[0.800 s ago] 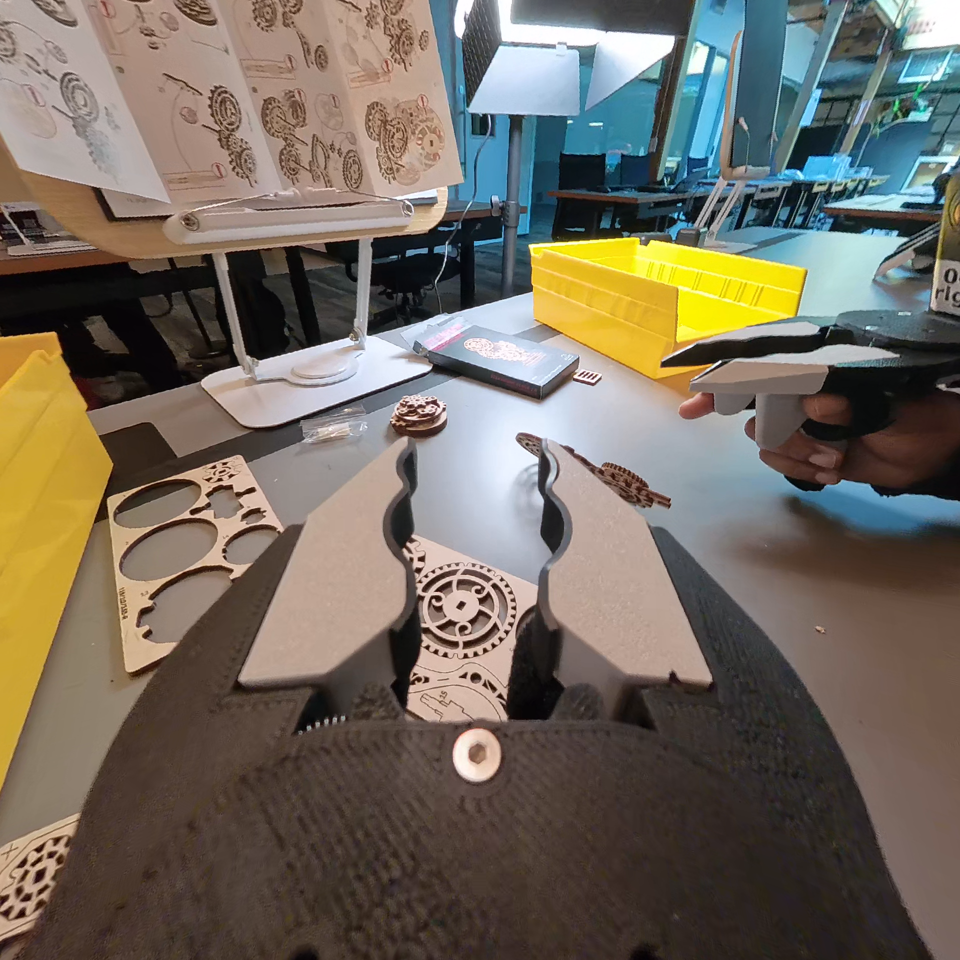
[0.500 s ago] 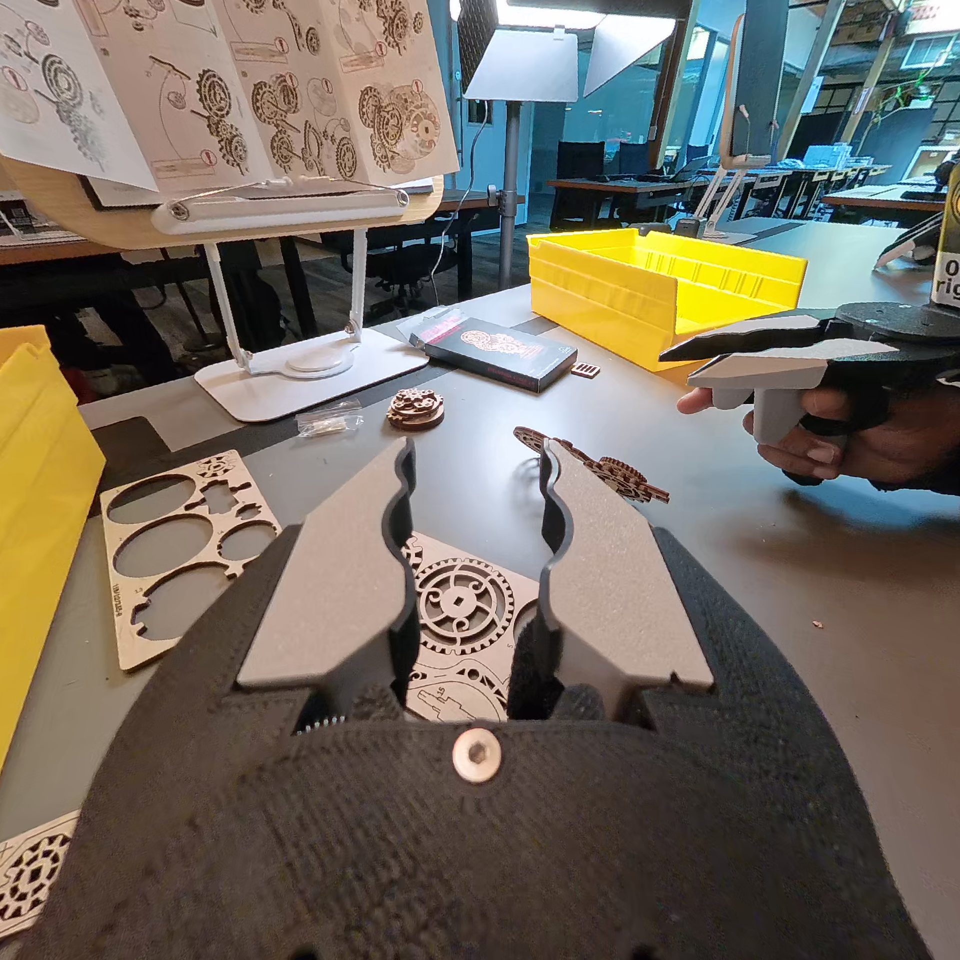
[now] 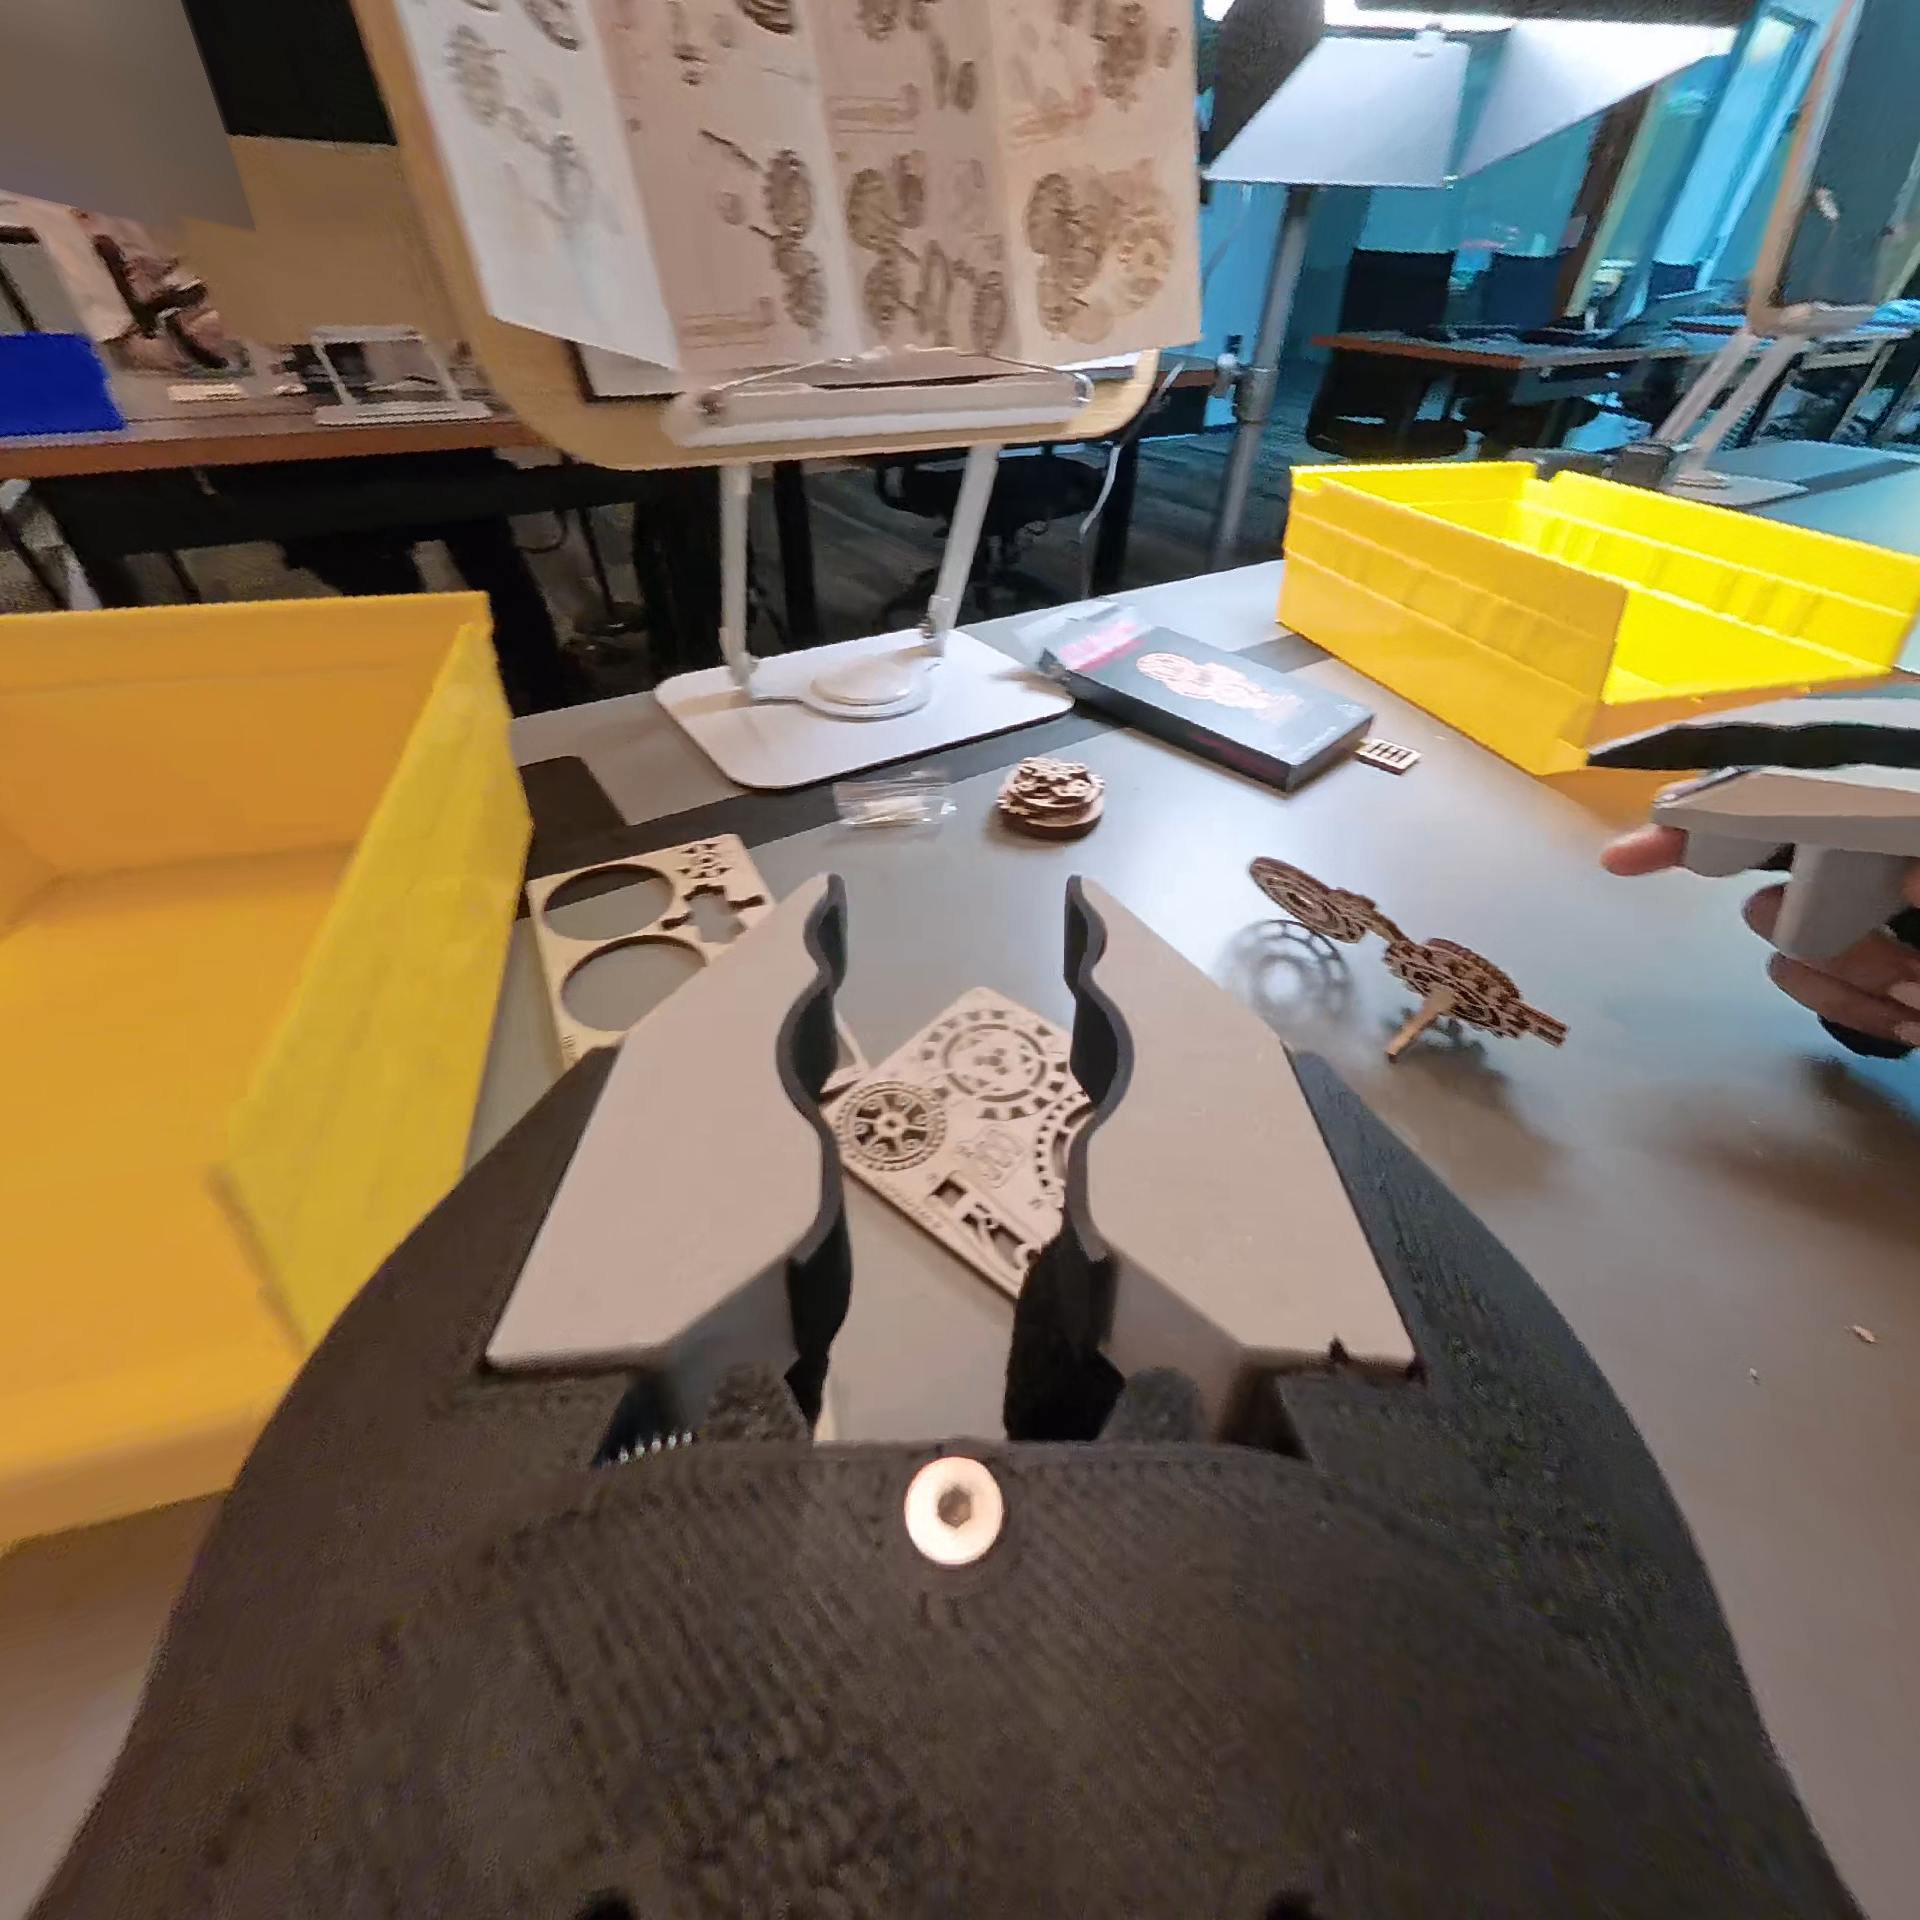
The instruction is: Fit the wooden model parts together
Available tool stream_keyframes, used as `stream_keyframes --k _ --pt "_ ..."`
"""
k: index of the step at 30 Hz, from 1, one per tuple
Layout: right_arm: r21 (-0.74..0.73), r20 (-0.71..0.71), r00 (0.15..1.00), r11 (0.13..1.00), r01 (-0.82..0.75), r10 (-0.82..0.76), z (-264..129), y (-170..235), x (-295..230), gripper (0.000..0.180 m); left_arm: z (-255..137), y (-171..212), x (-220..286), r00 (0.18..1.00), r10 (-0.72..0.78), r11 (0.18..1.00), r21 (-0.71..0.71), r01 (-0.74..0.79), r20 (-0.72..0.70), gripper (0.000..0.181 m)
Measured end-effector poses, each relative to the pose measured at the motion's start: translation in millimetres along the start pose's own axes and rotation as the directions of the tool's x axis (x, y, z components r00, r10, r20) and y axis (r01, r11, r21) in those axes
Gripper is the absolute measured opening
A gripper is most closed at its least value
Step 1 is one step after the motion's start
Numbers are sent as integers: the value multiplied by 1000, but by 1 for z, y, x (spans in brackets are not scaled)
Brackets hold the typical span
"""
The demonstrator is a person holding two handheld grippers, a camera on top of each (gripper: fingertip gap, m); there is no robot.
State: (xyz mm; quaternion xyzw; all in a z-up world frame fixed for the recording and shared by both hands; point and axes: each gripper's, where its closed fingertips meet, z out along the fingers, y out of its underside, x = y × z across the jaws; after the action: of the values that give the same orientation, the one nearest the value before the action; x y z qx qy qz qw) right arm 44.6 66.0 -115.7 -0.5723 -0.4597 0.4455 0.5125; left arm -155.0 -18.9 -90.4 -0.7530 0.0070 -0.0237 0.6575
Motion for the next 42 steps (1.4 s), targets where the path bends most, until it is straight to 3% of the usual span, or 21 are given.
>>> stream_keyframes --k 13,20,30,35,42 --pt "-10 -3 1000 1000 -2 2 2 3 1 33 -25 -23 -29 998 -2 999 39 -1 68 28" --pt "-17 -27 1000 1000 -8 7 2 5 7 33 -72 -10 -41 999 -45 987 -154 47 18 32" --pt "-15 -33 999 1000 9 -9 3 4 6 33 -137 41 -43 997 -43 938 -341 62 63 33" --pt "-17 -30 999 1000 22 -23 3 4 4 32 -139 72 -22 995 -101 915 -391 104 29 38" --pt "-19 -30 999 999 37 -38 3 4 2 32 -135 108 -10 998 -56 863 -501 60 22 50"
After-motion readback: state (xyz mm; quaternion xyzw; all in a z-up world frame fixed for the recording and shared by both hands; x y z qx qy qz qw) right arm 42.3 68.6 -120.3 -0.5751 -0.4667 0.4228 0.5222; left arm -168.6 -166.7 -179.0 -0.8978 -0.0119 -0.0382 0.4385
